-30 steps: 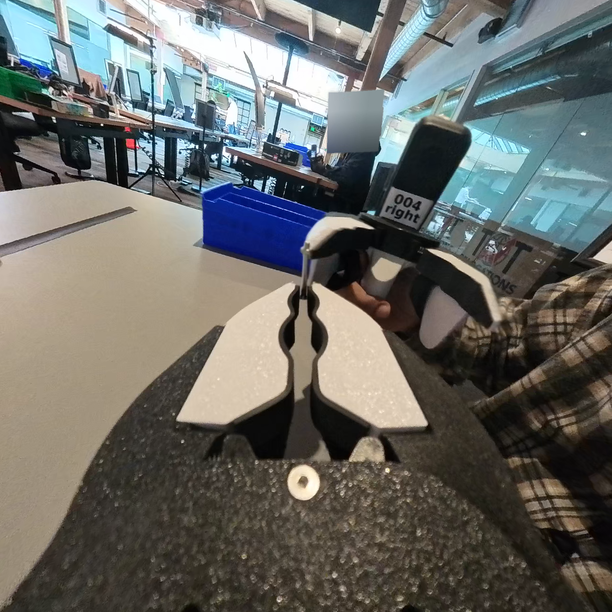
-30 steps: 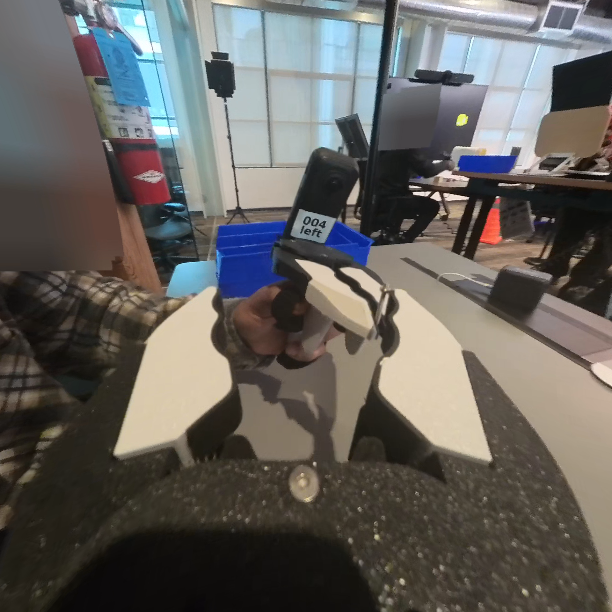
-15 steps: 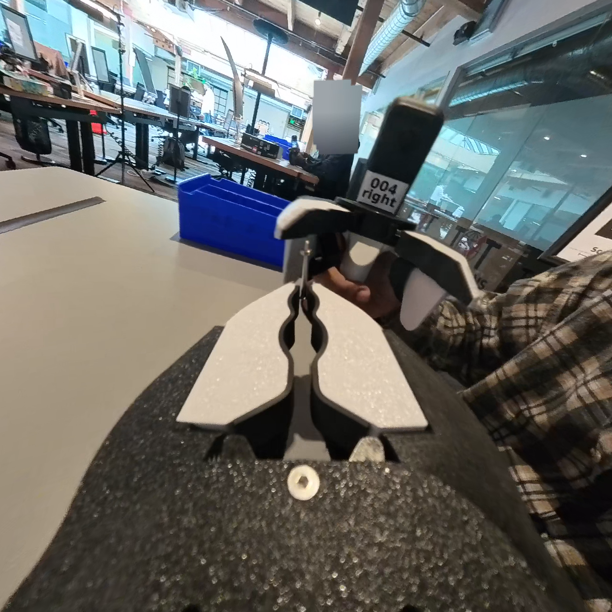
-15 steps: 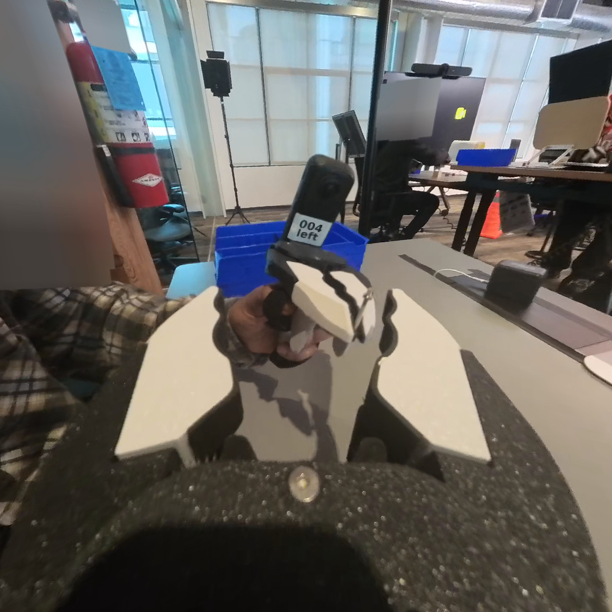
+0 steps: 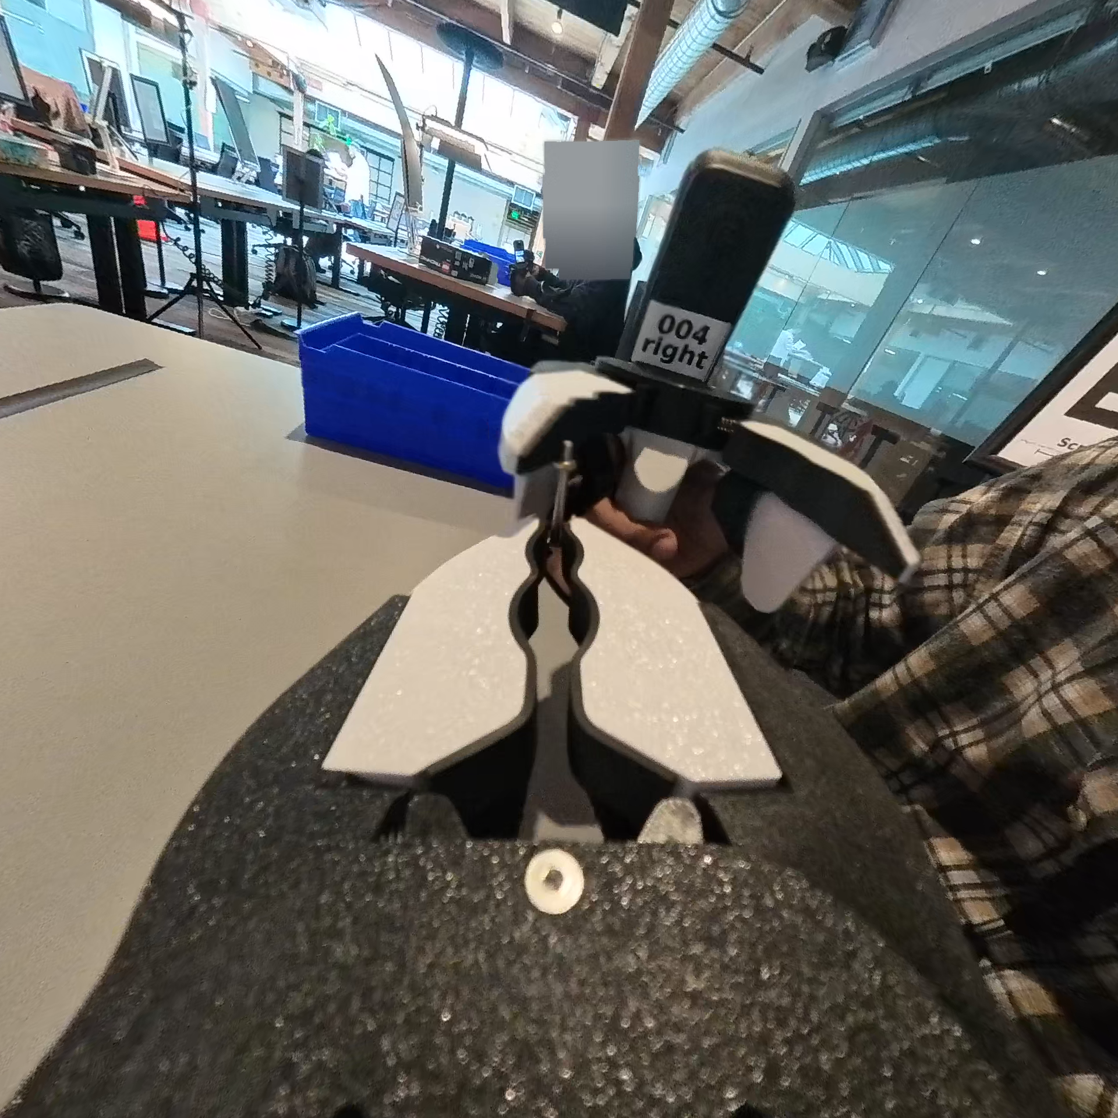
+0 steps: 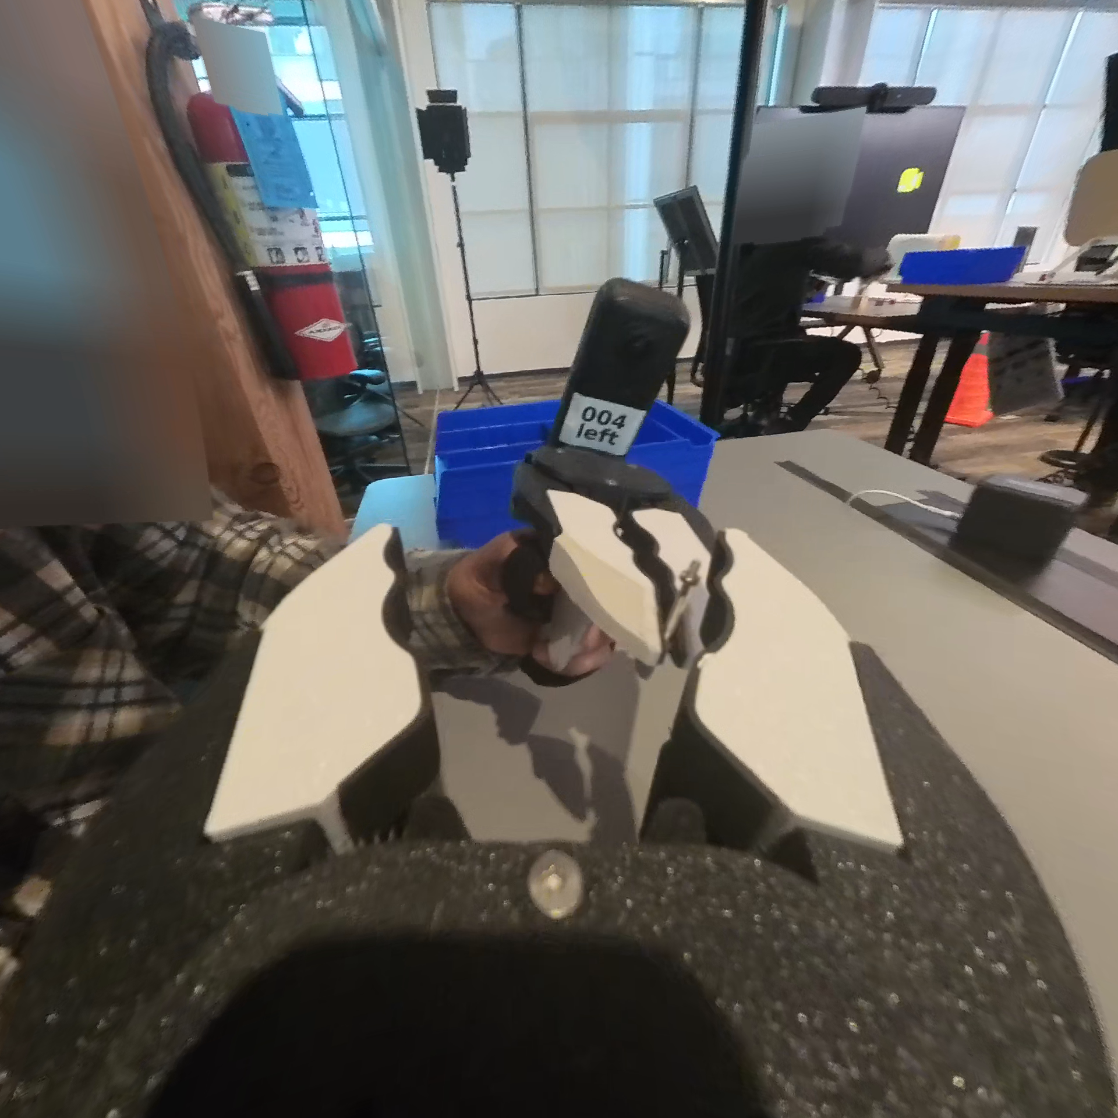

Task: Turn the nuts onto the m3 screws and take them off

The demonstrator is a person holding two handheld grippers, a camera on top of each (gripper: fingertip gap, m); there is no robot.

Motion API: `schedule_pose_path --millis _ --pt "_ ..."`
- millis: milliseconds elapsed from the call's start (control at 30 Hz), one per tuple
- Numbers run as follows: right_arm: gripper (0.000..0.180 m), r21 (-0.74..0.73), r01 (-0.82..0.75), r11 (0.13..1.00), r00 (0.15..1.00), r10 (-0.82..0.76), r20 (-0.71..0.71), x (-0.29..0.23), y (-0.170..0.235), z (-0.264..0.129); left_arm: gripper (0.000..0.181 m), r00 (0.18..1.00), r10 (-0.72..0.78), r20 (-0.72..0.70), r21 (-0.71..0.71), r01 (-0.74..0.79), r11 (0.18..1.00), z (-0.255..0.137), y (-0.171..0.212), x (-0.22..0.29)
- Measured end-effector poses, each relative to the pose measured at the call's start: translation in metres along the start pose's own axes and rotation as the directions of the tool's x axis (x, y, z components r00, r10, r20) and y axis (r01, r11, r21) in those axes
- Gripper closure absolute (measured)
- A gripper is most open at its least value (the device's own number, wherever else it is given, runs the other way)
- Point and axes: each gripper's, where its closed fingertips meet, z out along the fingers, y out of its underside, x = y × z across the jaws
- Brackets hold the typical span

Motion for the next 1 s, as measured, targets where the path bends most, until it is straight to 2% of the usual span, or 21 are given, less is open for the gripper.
schedule_pose_path --millis 233,400,467,567,800,933,1000 --pt "0.087 0.018 0.01 1.0 0.999 -0.009 -0.047 0.001 -0.001 -0.012 0.177 1.0 -0.011 0.003 0.018 0.011 1.0 -0.005 -0.004 -0.002" --pt "0.088 -0.004 -0.014 1.0 1.0 0.014 0.021 -0.004 0.002 0.002 0.177 1.0 -0.003 -0.003 0.012 0.003 1.0 -0.003 -0.003 0.0" --pt "0.084 0.001 -0.003 1.0 1.0 0.003 0.003 -0.006 0.002 -0.002 0.177 1.0 -0.01 0.007 0.015 0.01 1.0 -0.006 -0.004 -0.003" --pt "0.091 0.012 0.011 1.0 1.0 -0.011 -0.024 -0.003 0.0 -0.011 0.177 1.0 -0.021 0.011 0.018 0.021 1.0 -0.007 -0.004 -0.005" --pt "0.083 -0.008 -0.04 0.999 0.999 0.04 0.034 -0.006 0.004 0.002 0.177 1.0 -0.01 -0.002 0.012 0.011 1.0 -0.004 -0.002 -0.001" --pt "0.088 0.004 -0.011 1.0 1.0 0.011 -0.013 -0.004 0.002 -0.012 0.177 1.0 -0.025 0.007 0.017 0.025 1.0 -0.007 -0.003 -0.005" --pt "0.084 0.027 -0.027 0.999 0.999 0.028 -0.026 0.002 -0.003 -0.011 0.177 1.0 -0.026 -0.005 0.02 0.026 0.999 -0.005 -0.003 -0.002"
